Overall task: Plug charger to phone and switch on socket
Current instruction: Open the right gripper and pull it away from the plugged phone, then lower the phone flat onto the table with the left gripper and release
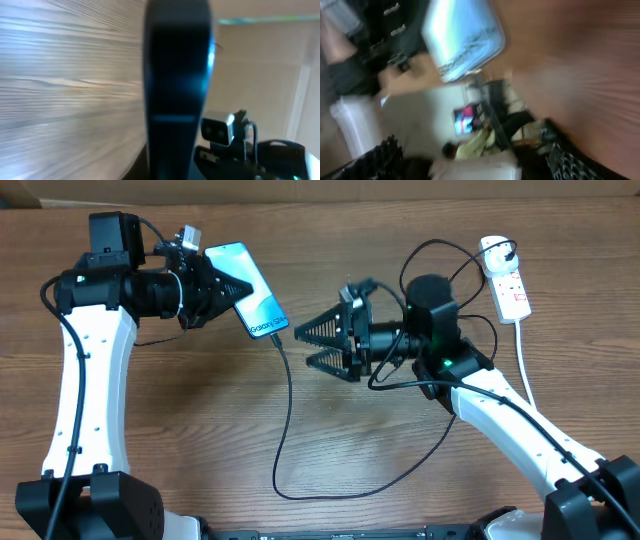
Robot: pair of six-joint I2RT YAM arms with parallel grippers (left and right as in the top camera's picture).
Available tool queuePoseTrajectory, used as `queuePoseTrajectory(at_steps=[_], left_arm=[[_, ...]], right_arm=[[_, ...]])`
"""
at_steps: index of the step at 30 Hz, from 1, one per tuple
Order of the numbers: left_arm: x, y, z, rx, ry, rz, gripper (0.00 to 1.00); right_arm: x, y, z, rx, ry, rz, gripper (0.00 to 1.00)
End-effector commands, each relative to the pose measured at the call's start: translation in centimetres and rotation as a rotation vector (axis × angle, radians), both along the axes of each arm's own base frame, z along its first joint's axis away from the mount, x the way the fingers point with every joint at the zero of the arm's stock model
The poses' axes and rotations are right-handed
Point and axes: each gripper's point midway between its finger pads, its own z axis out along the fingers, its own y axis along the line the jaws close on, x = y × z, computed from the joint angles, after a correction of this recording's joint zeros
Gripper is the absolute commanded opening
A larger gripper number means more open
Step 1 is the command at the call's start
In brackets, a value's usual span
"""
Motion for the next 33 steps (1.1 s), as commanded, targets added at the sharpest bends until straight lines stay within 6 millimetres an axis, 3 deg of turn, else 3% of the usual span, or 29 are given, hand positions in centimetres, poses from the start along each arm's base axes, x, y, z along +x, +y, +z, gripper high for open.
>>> queuePoseTrajectory(at_steps=[1,5,7,14,15,19,25,29,33], left_arm=[[1.2,1.3,-1.6,0.172,-0.003,0.069,0.04],[1.9,0.0,-4.2,0.209,0.044,0.035,0.04],[2.3,-1.4,-5.7,0.213,0.062,-0.006,0.04],[3.9,-6.6,-12.2,0.225,0.094,-0.158,0.04],[4.1,-7.8,-13.8,0.211,0.109,-0.186,0.04],[4.9,-10.0,-16.4,0.154,0.117,-0.230,0.04],[5.1,-11.1,-20.7,0.146,0.188,-0.233,0.04],[4.6,-11.6,-22.2,0.139,0.226,-0.250,0.04],[4.5,-11.7,-22.4,0.136,0.228,-0.253,0.04]], right_arm=[[2.7,-1.7,-4.4,-0.219,-0.115,-0.172,0.93],[3.2,-5.9,-10.8,-0.559,-0.060,-0.306,0.93],[2.8,-7.4,-12.4,-0.669,-0.065,-0.313,0.93],[0.8,-10.4,-15.2,-0.869,-0.049,-0.271,0.93],[0.6,-10.8,-15.5,-0.892,-0.048,-0.262,0.93],[0.3,-10.9,-15.6,-0.907,-0.083,-0.223,0.93],[0.1,-11.0,-15.7,-0.912,-0.078,-0.219,0.93],[0.3,-11.1,-15.7,-0.919,-0.083,-0.226,0.93],[0.3,-11.1,-15.7,-0.920,-0.084,-0.227,0.93]])
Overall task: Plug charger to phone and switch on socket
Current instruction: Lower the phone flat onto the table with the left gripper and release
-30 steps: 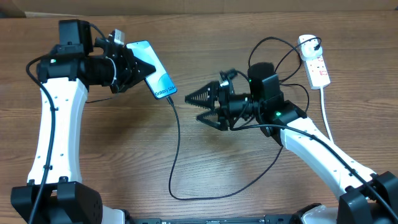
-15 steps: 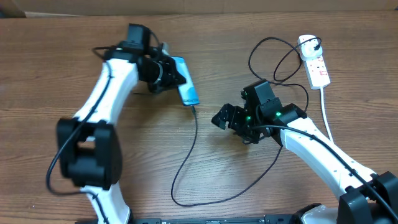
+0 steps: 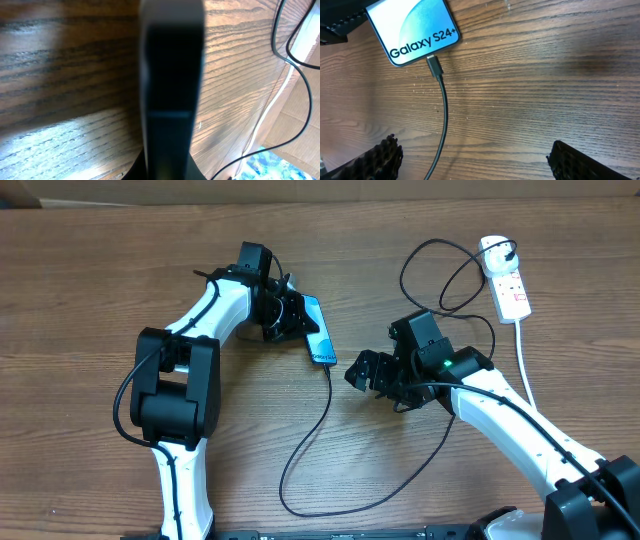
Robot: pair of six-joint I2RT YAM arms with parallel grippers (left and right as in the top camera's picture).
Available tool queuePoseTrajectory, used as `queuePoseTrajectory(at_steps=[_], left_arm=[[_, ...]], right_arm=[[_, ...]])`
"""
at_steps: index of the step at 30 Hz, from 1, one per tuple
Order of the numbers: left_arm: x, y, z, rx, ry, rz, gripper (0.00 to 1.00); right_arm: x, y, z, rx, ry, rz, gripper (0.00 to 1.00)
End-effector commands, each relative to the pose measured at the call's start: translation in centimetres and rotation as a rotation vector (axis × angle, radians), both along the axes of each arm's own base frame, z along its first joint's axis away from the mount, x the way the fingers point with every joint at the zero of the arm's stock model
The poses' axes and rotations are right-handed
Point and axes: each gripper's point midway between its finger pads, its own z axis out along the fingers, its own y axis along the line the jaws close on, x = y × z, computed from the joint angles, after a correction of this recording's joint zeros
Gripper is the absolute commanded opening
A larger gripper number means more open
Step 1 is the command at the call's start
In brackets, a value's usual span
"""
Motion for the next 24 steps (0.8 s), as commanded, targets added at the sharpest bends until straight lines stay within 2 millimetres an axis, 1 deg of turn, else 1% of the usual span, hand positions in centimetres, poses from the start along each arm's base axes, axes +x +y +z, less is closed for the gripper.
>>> queuePoseTrajectory(at_steps=[1,4,10,13,15,18,19,20,21,22,24], left_arm=[[0.2,-1.1,0.6,-0.038,-0.008,-0.017,0.05],[0.2,-1.0,0.5,-0.024,-0.011,-0.014,0.12],[0.4,0.7,-0.9,0.094,-0.012,0.014,0.17],[0.3,1.1,-1.2,0.121,-0.009,0.018,0.21],[0.3,1.2,-1.3,0.130,-0.015,0.010,0.33],[0.4,1.5,-1.5,0.153,-0.020,0.010,0.37],[0.3,1.7,-1.6,0.167,-0.021,0.010,0.42],[0.3,1.9,-1.7,0.182,-0.024,0.006,0.48],[0.3,2.1,-1.8,0.190,-0.028,0.000,0.53],[0.1,2.4,-2.0,0.211,-0.032,-0.012,0.64],[0.0,3.0,-2.3,0.246,-0.033,-0.021,0.70]], right_arm=[[0.5,-0.2,0.4,-0.012,-0.030,0.004,0.93],[0.5,-0.2,0.3,-0.013,-0.031,0.003,0.93],[0.5,-0.2,0.4,-0.013,-0.031,0.003,0.93],[0.5,-0.2,0.4,-0.013,-0.031,0.003,0.93],[0.5,-0.2,0.4,-0.013,-0.031,0.003,0.94],[0.5,-0.2,0.4,-0.014,-0.032,0.003,0.94],[0.5,-0.2,0.3,-0.013,-0.031,0.003,0.94],[0.5,-0.2,0.3,-0.014,-0.031,0.003,0.94],[0.5,-0.2,0.3,-0.013,-0.031,0.003,0.94],[0.5,-0.2,0.3,-0.014,-0.031,0.003,0.94],[0.5,-0.3,0.3,-0.015,-0.033,0.006,0.95]])
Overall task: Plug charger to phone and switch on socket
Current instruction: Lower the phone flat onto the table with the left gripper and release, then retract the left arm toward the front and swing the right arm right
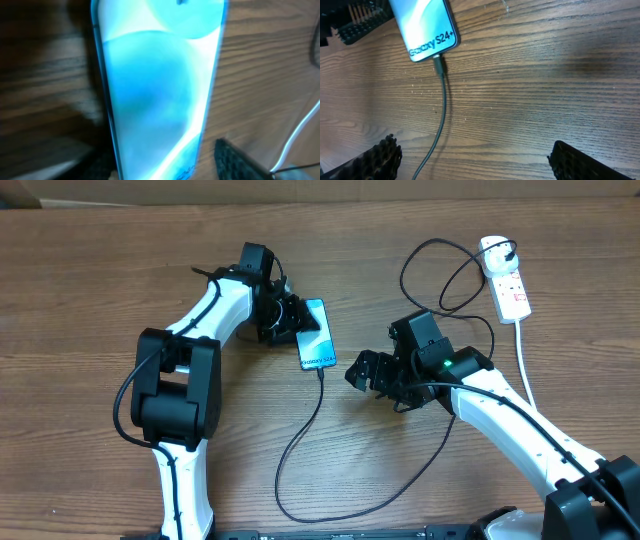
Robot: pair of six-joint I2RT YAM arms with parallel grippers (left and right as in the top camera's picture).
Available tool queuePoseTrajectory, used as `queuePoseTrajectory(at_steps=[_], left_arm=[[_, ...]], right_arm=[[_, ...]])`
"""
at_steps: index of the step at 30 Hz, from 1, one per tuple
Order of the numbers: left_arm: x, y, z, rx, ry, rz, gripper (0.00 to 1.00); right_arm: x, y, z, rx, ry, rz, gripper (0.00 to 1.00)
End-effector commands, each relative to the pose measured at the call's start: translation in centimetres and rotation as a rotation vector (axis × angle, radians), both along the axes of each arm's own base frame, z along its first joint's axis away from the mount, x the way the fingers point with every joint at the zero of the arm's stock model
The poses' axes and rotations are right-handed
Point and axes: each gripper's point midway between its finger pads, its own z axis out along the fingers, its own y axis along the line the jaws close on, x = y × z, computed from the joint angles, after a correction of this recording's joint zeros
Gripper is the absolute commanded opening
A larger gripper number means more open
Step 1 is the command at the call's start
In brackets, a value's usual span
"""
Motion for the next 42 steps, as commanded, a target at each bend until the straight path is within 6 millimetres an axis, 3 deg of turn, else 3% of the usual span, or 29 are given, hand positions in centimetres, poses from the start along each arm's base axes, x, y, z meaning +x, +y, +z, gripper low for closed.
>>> queuePoseTrajectory(at_steps=[1,7,12,17,22,24,28,32,37,42], left_arm=[[-0.2,1.5,-1.3,0.121,-0.016,-0.028,0.72],[-1.3,3.1,-1.3,0.185,0.044,-0.029,0.72],[-1.3,4.5,2.1,0.191,0.077,0.004,0.68],[-1.1,5.1,8.8,0.174,-0.029,0.060,0.70],[-2.7,5.8,18.1,0.186,-0.239,0.099,0.72],[-4.5,6.2,22.1,0.203,-0.330,0.107,0.73],[-9.5,7.1,28.1,0.255,-0.471,0.112,0.74],[-15.9,7.7,31.7,0.283,-0.559,0.120,0.85],[-22.3,8.3,33.0,0.238,-0.650,0.174,0.89],[-27.1,10.2,29.9,0.165,-0.636,0.269,0.89]], right_arm=[[0.5,-0.2,0.4,-0.010,-0.028,0.001,0.95],[0.6,-0.5,0.3,-0.026,-0.036,-0.003,0.95],[0.6,-0.4,0.6,-0.021,-0.039,-0.002,0.95],[0.8,-0.4,3.8,-0.026,-0.079,0.041,0.96],[0.9,-2.2,8.6,-0.110,-0.155,0.019,0.96],[0.6,-3.2,10.6,-0.140,-0.185,0.000,0.96],[-1.0,-4.3,14.0,-0.136,-0.237,-0.015,0.96],[-3.3,-5.4,16.3,-0.113,-0.281,-0.026,0.96],[-5.8,-6.6,18.8,-0.067,-0.341,-0.060,0.96],[-8.3,-7.8,20.5,-0.039,-0.402,-0.071,0.96]])
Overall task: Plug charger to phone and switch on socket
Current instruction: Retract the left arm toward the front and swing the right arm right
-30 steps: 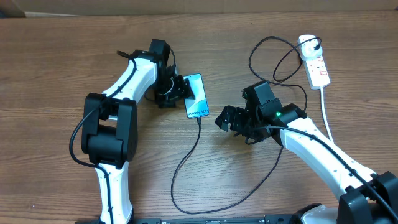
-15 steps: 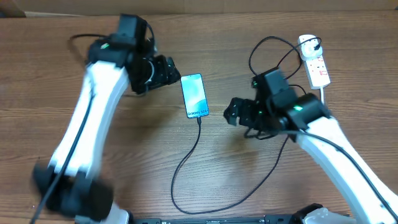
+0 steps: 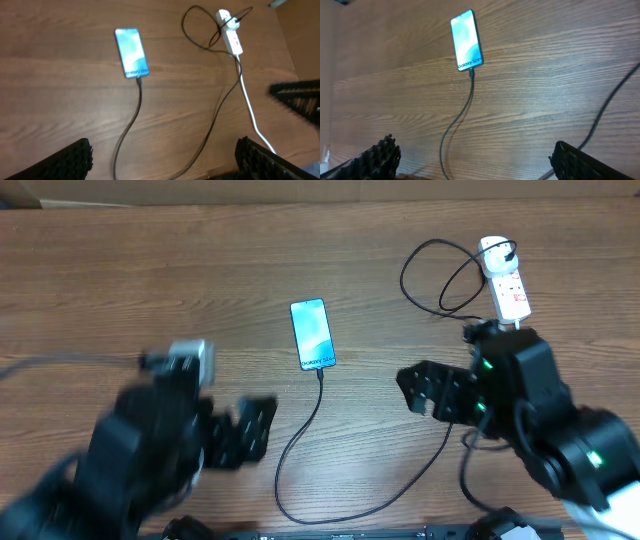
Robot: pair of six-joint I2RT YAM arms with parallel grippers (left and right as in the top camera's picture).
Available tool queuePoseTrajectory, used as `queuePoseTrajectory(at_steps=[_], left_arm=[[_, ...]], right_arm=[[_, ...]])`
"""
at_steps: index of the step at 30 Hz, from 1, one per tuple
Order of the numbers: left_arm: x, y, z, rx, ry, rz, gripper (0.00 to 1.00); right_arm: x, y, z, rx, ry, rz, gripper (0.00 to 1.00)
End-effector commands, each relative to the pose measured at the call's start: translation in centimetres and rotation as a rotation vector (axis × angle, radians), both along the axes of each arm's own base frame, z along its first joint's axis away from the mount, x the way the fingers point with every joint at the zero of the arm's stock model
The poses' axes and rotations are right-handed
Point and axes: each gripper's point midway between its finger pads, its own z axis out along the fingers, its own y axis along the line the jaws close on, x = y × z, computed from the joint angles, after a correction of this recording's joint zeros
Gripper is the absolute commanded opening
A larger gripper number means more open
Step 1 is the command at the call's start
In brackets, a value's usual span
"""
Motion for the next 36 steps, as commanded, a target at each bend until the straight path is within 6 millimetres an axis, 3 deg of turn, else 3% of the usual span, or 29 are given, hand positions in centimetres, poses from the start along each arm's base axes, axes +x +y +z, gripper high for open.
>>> queuePoseTrajectory(at_steps=[1,5,10,13,17,23,36], left_arm=[[-1.7,2.2,-3.2,-0.072,0.035,0.161,0.89],[-3.7,2.9,-6.8,-0.130,0.046,0.154,0.89],[-4.5,3.7,-9.1,-0.192,0.021,0.172,0.91],[-4.3,4.0,-9.4,-0.184,0.009,0.190,0.91],[-4.1,4.0,-9.3,-0.184,0.002,0.194,1.00],[-3.9,4.4,-9.2,-0.173,-0.010,0.212,0.99],[-4.0,4.5,-9.4,-0.168,-0.006,0.213,1.00]], right_arm=[[-1.6,-1.1,1.5,0.020,-0.058,-0.023,0.96],[-3.4,-2.9,1.1,-0.022,-0.055,-0.054,0.96],[-4.6,-4.4,0.8,-0.065,-0.056,-0.087,0.97],[-4.3,-4.5,1.0,-0.066,-0.070,-0.095,0.98],[-3.3,-4.0,2.1,-0.038,-0.126,-0.098,1.00],[-1.1,-4.1,4.4,-0.017,-0.255,-0.145,1.00],[-0.5,-4.7,4.8,-0.041,-0.285,-0.179,1.00]])
